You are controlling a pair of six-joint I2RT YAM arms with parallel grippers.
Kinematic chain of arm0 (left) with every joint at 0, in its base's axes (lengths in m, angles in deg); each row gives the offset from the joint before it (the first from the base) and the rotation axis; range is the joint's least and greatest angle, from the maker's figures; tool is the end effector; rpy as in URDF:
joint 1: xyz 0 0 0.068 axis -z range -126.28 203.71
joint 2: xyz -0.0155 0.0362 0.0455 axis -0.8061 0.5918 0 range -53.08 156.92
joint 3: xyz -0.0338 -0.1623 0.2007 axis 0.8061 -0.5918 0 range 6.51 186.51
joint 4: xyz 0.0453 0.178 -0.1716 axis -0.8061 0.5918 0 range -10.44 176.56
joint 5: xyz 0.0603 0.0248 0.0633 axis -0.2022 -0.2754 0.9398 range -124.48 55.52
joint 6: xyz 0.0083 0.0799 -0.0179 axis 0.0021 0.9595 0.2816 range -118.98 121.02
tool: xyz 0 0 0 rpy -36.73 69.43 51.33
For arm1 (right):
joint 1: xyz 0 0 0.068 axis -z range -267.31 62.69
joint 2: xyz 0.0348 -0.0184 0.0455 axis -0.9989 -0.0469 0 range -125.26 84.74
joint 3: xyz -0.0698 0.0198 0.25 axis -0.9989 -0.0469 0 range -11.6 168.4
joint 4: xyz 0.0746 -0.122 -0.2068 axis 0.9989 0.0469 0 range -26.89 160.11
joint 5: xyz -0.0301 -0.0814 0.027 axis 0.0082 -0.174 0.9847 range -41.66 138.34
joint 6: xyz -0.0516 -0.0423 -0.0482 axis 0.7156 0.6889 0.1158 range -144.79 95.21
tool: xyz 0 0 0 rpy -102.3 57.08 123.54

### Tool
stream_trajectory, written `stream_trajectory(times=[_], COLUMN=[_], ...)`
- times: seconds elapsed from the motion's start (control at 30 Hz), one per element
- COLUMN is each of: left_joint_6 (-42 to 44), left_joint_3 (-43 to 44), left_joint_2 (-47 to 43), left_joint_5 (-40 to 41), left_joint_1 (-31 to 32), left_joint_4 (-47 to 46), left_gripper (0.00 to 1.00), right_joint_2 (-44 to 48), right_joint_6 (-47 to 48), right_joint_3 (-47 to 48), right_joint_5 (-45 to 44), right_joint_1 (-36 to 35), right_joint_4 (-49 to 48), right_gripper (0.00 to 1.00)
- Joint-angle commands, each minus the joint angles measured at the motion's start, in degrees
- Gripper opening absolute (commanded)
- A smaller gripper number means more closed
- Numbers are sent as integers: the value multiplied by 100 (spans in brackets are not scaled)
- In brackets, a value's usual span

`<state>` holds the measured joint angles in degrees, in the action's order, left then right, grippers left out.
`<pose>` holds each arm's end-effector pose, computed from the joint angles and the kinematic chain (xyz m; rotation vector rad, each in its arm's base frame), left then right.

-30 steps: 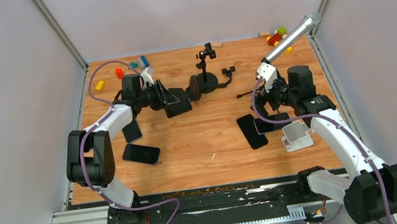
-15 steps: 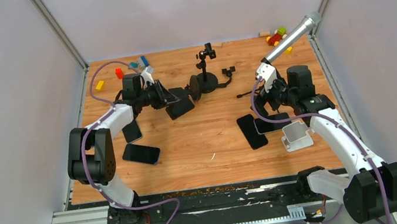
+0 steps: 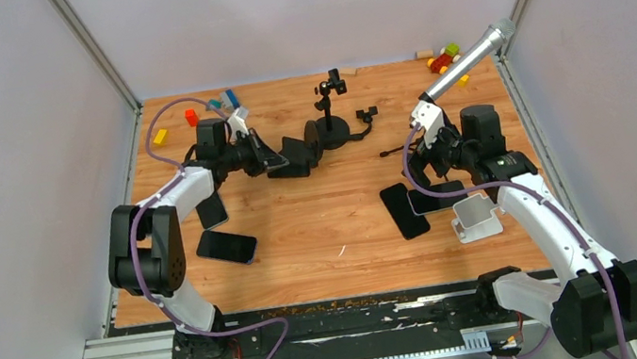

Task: Place the phone on the phone stand
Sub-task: Move the phone stand to the center of the board.

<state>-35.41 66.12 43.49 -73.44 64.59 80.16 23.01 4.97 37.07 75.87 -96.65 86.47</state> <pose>0.3595 -0.1149 0.1910 -0.1173 2.3206 -1.1937 0.2447 0.0738 0.2584 -0.9592 1.9156 0.3224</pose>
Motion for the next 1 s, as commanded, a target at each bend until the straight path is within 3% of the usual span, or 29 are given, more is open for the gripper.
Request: stream_trajectory(times=[0.0,0.27,0.6,0.97], left_joint_6=[394,1605,4463,5687], left_joint_3=[93,328,990,1651], left_joint_2=[-294,-541,-459,7], left_joint_5=[-512,-1118,-1291,-1383], left_joint_1=[-25,-16,413,1330], left_joint_4=[240,1718,5233,6611], left_gripper=[0,0,0,0], right_joint_2=[-14,-32,-46,-44], right_joint_6=[100,78,89,136], right_joint_3=[55,63,57,51], right_joint_5=[23,42,115,732], right_joint_1=[-26,-38,-138,-385], right_joint_4=[-57,-56,-59,68], right_gripper=[100,100,100,100])
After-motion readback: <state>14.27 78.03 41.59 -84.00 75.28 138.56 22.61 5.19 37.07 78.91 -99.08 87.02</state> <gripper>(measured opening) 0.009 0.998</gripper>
